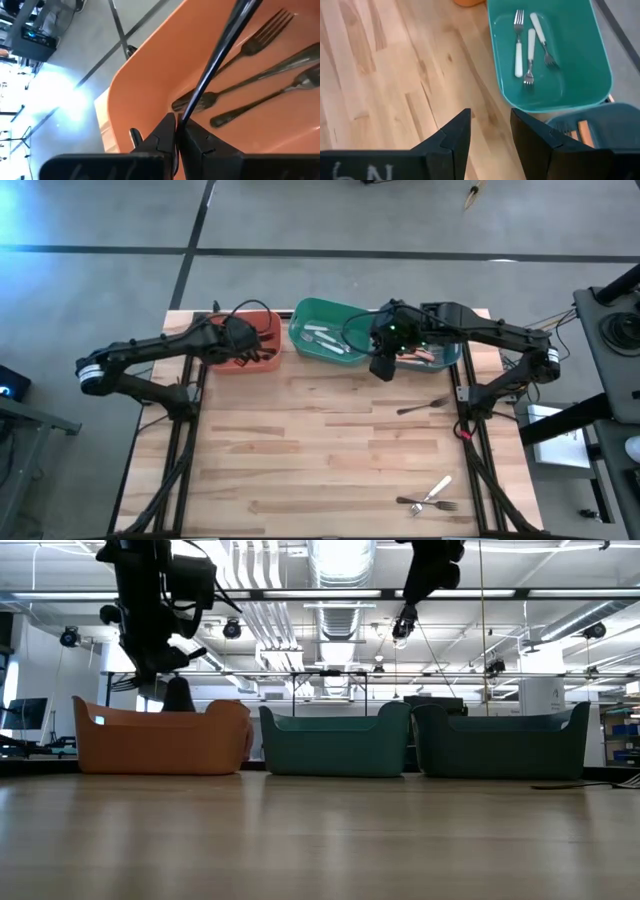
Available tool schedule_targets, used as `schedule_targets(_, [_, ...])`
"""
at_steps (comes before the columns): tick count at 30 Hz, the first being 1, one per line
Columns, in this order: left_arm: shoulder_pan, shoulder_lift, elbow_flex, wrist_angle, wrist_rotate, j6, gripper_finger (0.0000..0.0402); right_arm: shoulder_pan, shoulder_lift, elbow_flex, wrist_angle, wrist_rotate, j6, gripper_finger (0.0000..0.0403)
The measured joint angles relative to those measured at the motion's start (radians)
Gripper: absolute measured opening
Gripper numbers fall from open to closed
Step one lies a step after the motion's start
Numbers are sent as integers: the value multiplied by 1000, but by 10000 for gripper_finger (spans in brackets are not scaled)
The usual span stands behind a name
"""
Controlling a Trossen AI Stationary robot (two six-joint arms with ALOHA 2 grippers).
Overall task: Sort silverware by color (type)
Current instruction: Put the black fork into the orange bin
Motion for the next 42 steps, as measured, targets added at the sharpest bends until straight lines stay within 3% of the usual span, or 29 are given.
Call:
schedule_targets(9, [1, -10, -3, 20, 84, 58, 32, 0, -12, 0, -59, -1, 11, 132])
schedule_targets(18, [1, -14, -3, 25, 111, 76, 84, 18, -26, 0, -270, -18, 74, 133])
schedule_targets(23, [-1, -31, 0, 63, 210, 81, 93, 82, -26, -12, -358, -56, 150, 134])
schedule_targets(29, [-53, -93, 4, 318, 519, 121, 94, 214, -25, -112, -359, -95, 261, 134])
schedule_targets(34, [-160, -134, 4, 562, 753, 93, 94, 294, -25, -247, -323, -90, 339, 132])
schedule_targets(42, [-394, -132, 4, 834, 785, 24, 94, 317, -23, -505, -151, -97, 353, 128])
